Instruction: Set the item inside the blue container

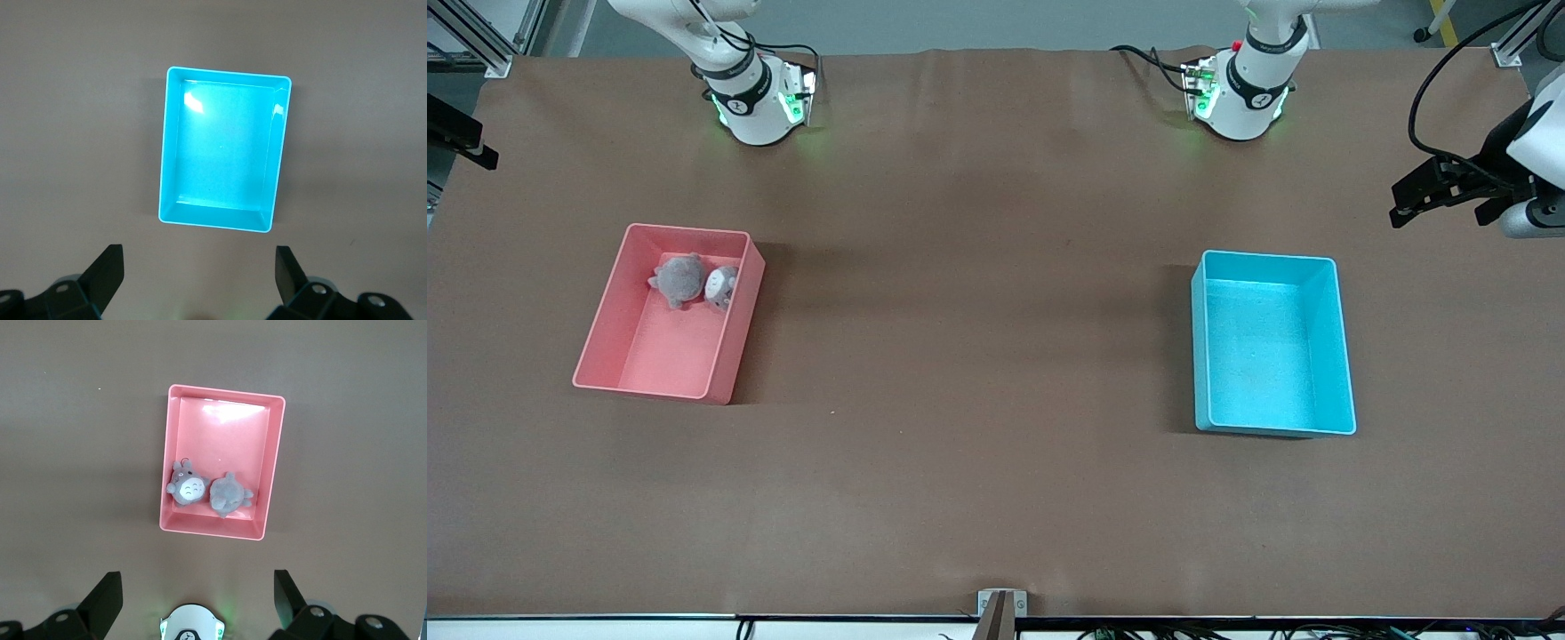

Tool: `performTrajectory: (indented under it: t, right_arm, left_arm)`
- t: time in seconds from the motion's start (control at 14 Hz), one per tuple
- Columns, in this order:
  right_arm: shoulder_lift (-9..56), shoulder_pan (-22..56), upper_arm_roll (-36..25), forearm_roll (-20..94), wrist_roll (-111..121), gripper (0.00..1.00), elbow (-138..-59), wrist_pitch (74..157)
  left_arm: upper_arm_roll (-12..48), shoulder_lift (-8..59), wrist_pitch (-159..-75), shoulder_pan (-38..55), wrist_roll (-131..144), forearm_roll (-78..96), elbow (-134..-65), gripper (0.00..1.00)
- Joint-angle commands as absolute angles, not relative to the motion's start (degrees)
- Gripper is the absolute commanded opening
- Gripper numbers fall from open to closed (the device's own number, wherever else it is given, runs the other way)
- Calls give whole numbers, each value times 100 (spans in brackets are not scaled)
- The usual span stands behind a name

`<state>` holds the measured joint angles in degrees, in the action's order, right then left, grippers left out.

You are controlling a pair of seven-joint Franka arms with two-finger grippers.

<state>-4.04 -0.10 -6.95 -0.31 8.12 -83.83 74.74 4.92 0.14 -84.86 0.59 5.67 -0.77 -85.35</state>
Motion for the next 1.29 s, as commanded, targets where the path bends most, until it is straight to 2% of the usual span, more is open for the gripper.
performTrajectory:
  t: [0.0,0.14,0.5,0.57,0.71,1.07,1.21]
  right_arm:
    - [-457,-9,-686,-106,818,100,-8429,7436]
    - [-361,-35,-703,-97,765,100,-8420,7462]
    - [903,-167,-729,-237,835,100,-8385,7655]
    - [949,-141,-729,-411,791,100,-8420,7751]
    - [932,-167,-721,-396,495,100,-9119,8285]
    - [484,-641,-729,167,-61,100,-11816,10674]
    - [448,-668,-729,281,-114,100,-12495,11378]
  left_arm:
    - [519,-35,-8490,35,545,-123,-8508,100]
    - [519,-44,-8490,35,545,-123,-8517,100]
    - [519,-35,-8499,26,545,-123,-8517,100]
    - [519,-26,-8499,35,545,-123,-8517,100]
    - [519,-9,-8516,35,536,-123,-8508,100]
    - [519,-9,-8508,53,571,-132,-8517,100]
    - [527,-9,-8517,44,571,-149,-8517,100]
